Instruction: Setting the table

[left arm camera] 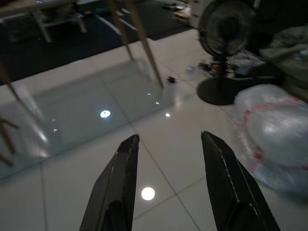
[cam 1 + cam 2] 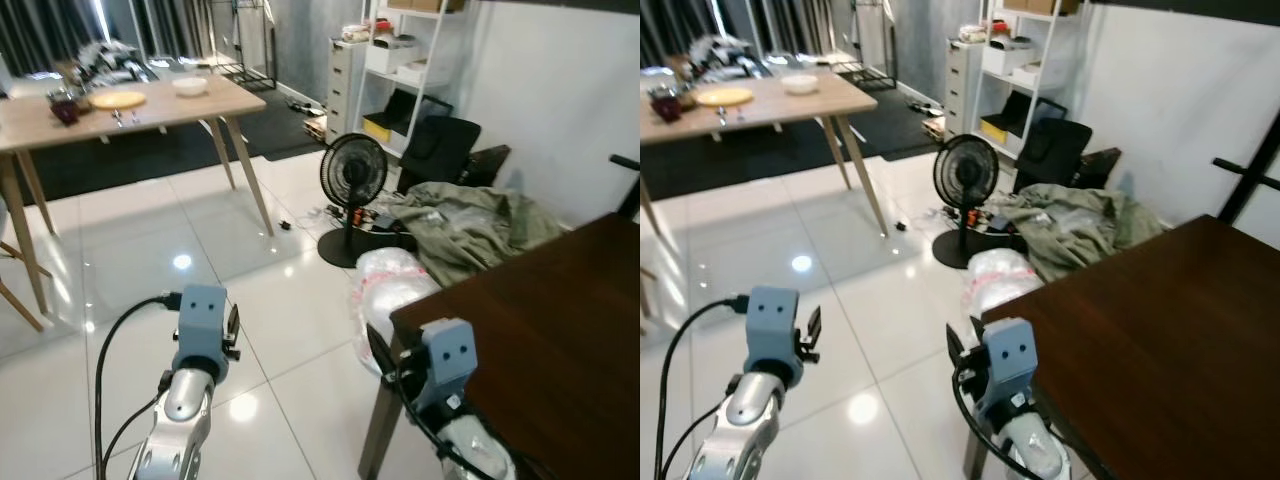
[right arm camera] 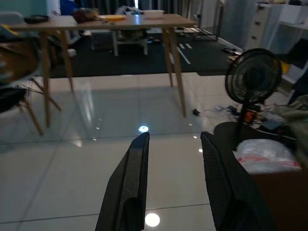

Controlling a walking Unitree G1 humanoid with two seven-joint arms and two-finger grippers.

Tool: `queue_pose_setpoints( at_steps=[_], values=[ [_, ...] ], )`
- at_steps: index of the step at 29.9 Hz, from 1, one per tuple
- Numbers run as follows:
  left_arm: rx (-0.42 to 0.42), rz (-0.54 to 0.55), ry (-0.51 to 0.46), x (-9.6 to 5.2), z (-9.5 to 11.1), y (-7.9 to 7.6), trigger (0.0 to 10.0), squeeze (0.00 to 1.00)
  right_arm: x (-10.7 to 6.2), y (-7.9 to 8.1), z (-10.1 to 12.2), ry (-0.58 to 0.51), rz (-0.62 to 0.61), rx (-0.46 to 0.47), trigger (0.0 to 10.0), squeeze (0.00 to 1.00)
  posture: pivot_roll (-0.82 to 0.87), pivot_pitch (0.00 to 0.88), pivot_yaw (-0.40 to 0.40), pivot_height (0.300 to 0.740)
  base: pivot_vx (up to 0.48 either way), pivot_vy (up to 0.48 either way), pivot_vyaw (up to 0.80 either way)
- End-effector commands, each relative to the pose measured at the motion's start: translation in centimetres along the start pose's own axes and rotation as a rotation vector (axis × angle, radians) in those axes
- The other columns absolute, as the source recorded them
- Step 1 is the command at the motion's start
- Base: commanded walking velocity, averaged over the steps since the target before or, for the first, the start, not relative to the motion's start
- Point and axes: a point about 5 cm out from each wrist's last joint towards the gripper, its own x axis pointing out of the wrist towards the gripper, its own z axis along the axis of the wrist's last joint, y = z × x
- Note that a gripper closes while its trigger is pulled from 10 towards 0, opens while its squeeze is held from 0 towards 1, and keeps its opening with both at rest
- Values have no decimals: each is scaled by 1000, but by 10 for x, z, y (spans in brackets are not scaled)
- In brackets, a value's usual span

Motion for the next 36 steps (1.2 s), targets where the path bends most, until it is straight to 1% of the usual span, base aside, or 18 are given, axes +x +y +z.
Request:
queue_pose_setpoints(
  at_steps=[1, 6, 20, 26, 29, 32, 34, 35, 36],
  values=[
    [13, 22, 15, -2, -5, 8, 10000, 0, 1, 6, -2, -1, 20, 2, 10000, 0, 10, 3, 74, 740, 469, 0, 0],
    [17, 25, 11, -2, -5, 7, 10000, 0, 2, 8, -2, -3, 32, 4, 10000, 0, 10, 3, 74, 740, 469, 0, 0],
    [20, 27, 10, -3, -5, 8, 10000, 0, 5, 13, -2, -10, 49, 9, 10000, 0, 25, 6, 70, 740, 469, 0, 591],
    [20, 30, 11, -4, -6, 8, 10000, 0, 7, 11, -3, -6, 39, 17, 10000, 0, 31, 6, 67, 740, 469, 0, 0],
    [16, 29, 19, -4, -7, 8, 10000, 0, 7, 7, -7, 9, 5, 16, 10000, 0, 37, 7, 64, 740, 469, 0, 0],
    [5, 6, 47, -7, -13, 7, 10000, 0, 7, -10, -19, 73, -133, 3, 10000, 0, 50, 9, 56, 740, 469, 0, 0],
    [4, -68, 76, -11, -20, 2, 10000, 0, 4, -27, -30, 124, -250, 10, 10000, 0, 63, 10, 49, 740, 469, 0, 0],
    [4, -68, 76, -11, -20, 2, 10000, 0, 4, -27, -30, 124, -250, 10, 10000, 0, 63, 10, 49, 740, 469, 0, 0],
    [4, -104, 86, -13, -23, -1, 10000, 0, 3, -32, -34, 142, -288, 5, 10000, 0, 67, 10, 47, 740, 469, 0, 0]
  ],
)
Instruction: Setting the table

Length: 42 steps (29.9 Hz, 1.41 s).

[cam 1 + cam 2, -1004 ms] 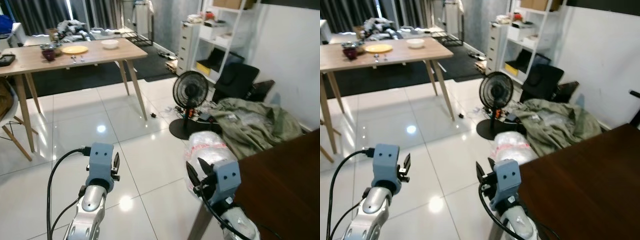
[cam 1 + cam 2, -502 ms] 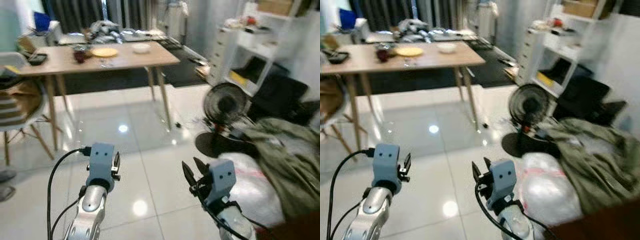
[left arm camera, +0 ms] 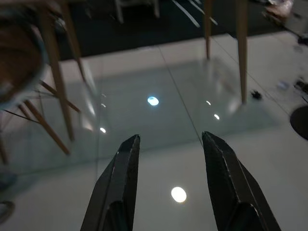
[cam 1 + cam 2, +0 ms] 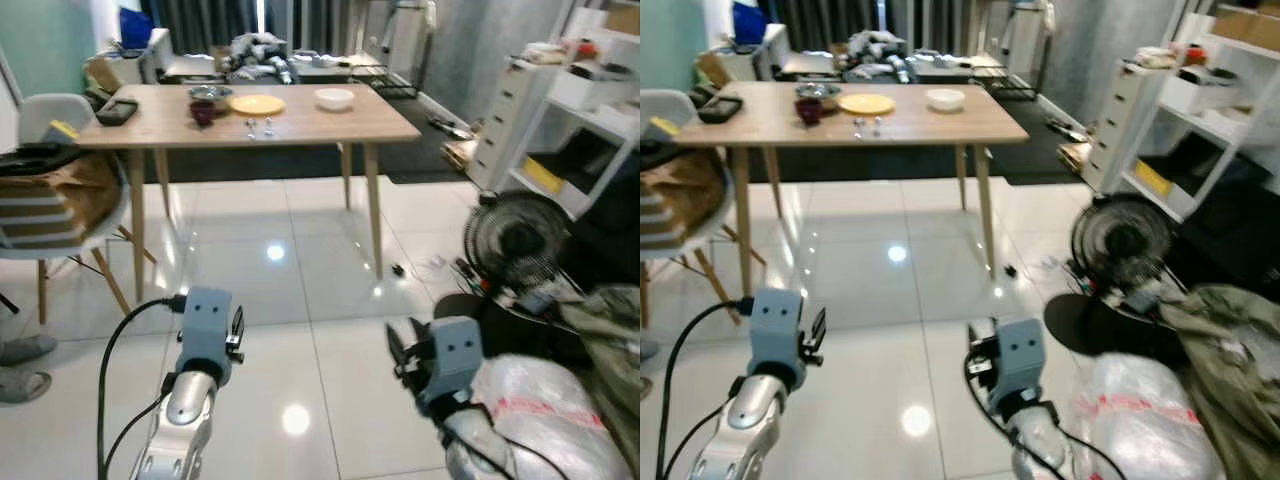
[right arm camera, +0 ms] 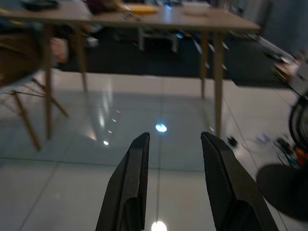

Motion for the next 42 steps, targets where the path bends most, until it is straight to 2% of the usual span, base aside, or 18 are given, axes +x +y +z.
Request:
queue_pose_setpoints(
  at_steps=[1, 5, 10, 12, 24, 32, 42],
  values=[
    [-3, -79, 42, -4, -10, -6, 10000, 0, -3, -12, -15, 70, -84, -18, 10000, 0, 79, 10, 40, 740, 469, 0, 0],
    [-2, -118, 57, -5, -15, -7, 10000, 0, -3, -22, -19, 93, -133, -61, 10000, 0, 90, 11, 33, 740, 469, 0, 0],
    [50, -114, 66, 0, -21, 3, 10000, 0, 1, -45, -22, 108, -169, -116, 10000, 0, 105, 10, 24, 740, 465, 0, 0],
    [53, -112, 62, 1, -20, 4, 10000, 0, 1, -48, -24, 113, -173, -121, 10000, 0, 106, 9, 23, 740, 465, 0, 0],
    [54, -139, 16, 8, -7, 7, 10000, 0, 7, -46, -18, 64, -106, -93, 10000, 0, 101, 8, 34, 740, 465, 0, 0],
    [67, -137, 5, 9, -4, 11, 10000, 0, 7, -43, -18, 51, -48, -41, 10000, 0, 110, 14, 36, 740, 465, 0, 0],
    [69, -126, 11, 6, -7, 16, 10000, 0, 8, -41, -21, 73, 7, -50, 10000, 0, 119, 21, 28, 740, 465, 0, 0]
  ],
)
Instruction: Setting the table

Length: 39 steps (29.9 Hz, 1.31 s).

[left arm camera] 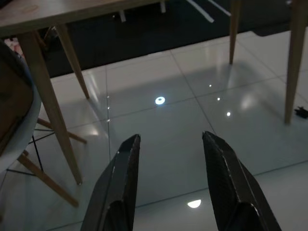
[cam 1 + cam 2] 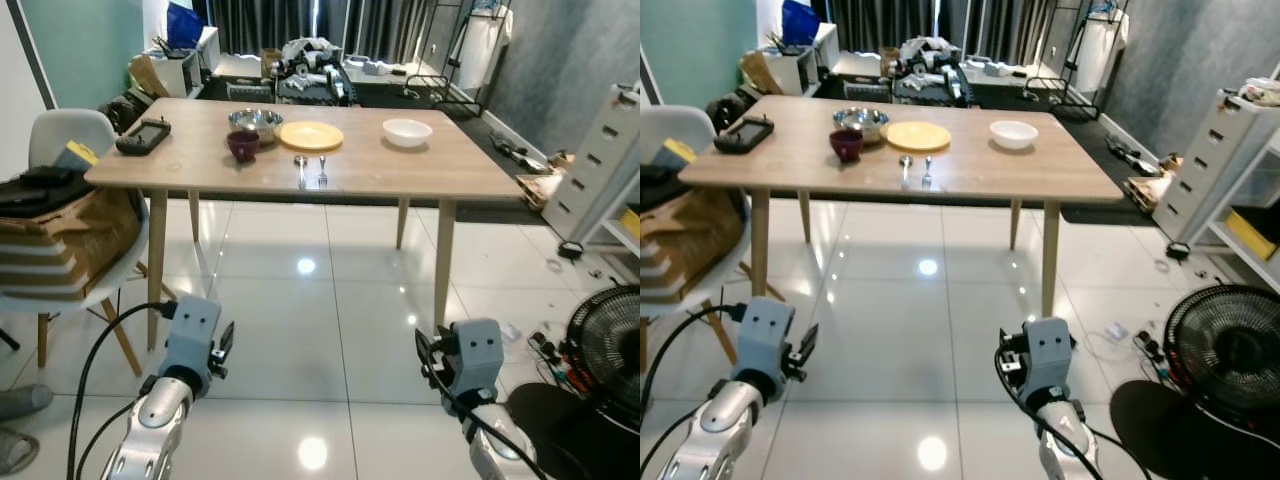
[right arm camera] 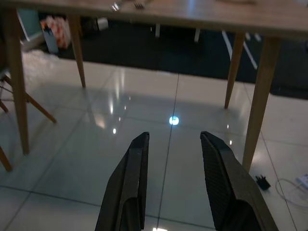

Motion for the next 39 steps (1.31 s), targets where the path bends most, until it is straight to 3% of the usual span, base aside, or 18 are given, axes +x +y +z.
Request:
queue_pose_setpoints(
  at_steps=[1, 12, 36, 39],
  values=[
    [0, -2, 10, -2, -3, 0, 10000, 0, -1, -3, -3, 14, -7, 8, 10000, 0, 119, 21, 28, 740, 465, 0, 0],
    [-1, -4, 10, -2, -3, -1, 10000, 0, -2, -6, -4, 18, -21, 33, 10000, 0, 115, 18, 28, 740, 465, 0, 0],
    [3, -14, 5, -1, -2, -2, 10000, 0, -1, -15, -3, 18, -81, 57, 10000, 0, 112, 14, 34, 740, 465, 0, -751],
    [53, -6, -40, -1, 10, 1, 10000, 0, 0, -15, -1, 12, -80, 60, 10000, 0, 112, 17, 35, 740, 465, 0, -750]
  ],
)
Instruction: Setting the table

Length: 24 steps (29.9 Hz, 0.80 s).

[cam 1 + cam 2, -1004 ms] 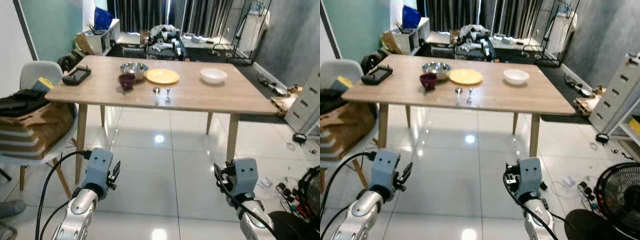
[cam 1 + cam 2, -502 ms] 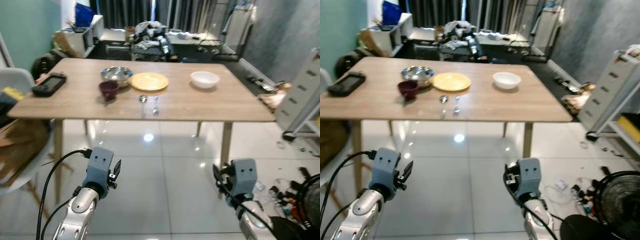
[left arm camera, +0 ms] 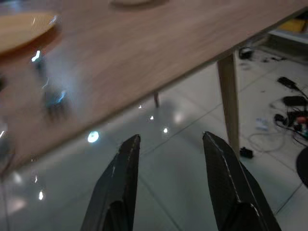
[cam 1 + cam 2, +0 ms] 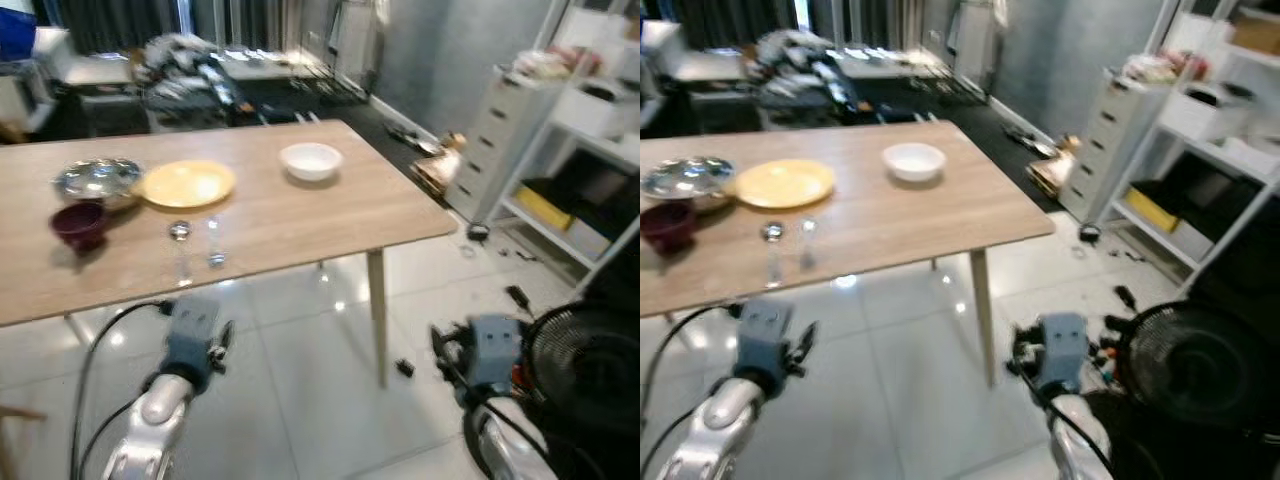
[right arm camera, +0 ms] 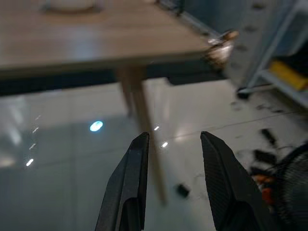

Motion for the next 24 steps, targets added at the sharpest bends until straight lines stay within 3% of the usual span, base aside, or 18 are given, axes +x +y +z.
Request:
queue_pose_setpoints(
  at_steps=[1, 5, 7, 11, 12, 16, 24],
  values=[
    [42, 29, -12, -3, 3, 8, 10000, 0, -2, 5, -6, 22, 11, 15, 10000, 0, 112, 18, 36, 740, 465, 0, -750],
    [67, 50, -41, -2, 10, 13, 10000, 0, -1, 7, -3, 11, 20, 26, 10000, 0, 112, 21, 37, 740, 465, 0, -753],
    [122, 128, -128, -1, 36, 33, 10000, 0, 4, 22, 12, -52, 108, 78, 10000, 0, 114, 23, 39, 740, 465, 0, 0],
    [128, 204, -173, -1, 51, 51, 10000, 0, 9, 36, 25, -86, 181, 97, 10000, 0, 119, 25, 35, 740, 465, 0, 0],
    [133, 246, -192, -1, 59, 61, 10000, 0, 13, 44, 32, -106, 209, 112, 10000, 0, 125, 25, 30, 740, 465, 0, 0],
    [140, 285, -203, -3, 65, 72, 10000, 0, 19, 56, 42, -128, 237, 148, 10000, 0, 135, 26, 21, 740, 465, 0, 0],
    [142, 318, -194, -8, 64, 77, 10000, 0, 28, 74, 54, -146, 294, 182, 10000, 0, 149, 30, 11, 740, 465, 0, 0]
  ],
)
